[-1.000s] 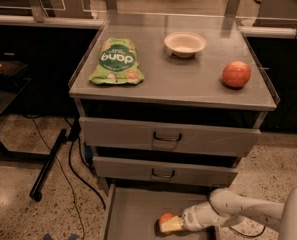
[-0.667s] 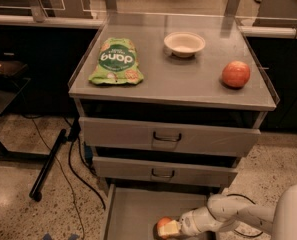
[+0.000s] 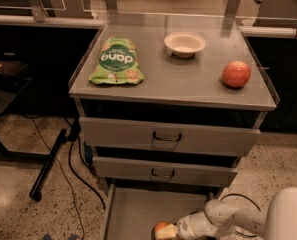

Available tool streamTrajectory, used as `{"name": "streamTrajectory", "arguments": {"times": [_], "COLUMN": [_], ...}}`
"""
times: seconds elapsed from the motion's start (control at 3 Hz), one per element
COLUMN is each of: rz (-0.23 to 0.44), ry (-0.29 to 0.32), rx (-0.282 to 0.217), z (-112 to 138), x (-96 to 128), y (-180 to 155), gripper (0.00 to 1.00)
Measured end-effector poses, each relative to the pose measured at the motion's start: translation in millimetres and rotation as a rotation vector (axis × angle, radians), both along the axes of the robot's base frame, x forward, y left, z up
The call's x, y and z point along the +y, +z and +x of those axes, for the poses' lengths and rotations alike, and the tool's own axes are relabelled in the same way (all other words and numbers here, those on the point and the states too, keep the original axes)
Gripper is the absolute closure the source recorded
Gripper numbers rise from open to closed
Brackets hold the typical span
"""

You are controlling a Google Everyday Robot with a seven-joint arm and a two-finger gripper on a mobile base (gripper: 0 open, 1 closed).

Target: Place orange into bottom drawer

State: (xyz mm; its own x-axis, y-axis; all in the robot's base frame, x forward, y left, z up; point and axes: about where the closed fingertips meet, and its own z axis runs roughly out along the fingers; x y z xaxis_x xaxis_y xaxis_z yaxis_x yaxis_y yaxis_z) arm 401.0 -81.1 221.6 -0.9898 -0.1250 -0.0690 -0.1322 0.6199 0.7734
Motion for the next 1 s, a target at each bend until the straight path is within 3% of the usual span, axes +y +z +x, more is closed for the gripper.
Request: {"name": "streamTrajectory", "arguments": {"times": [0.33,1.0], "rz": [0.007,-0.001], "ry": [-0.033,-0.060], "rx": [0.041,0.072], "z": [3.5,24.8], "x": [9.9,21.5], "y": [-28.7,-64.0], "gripper": [1.00,1.00]}}
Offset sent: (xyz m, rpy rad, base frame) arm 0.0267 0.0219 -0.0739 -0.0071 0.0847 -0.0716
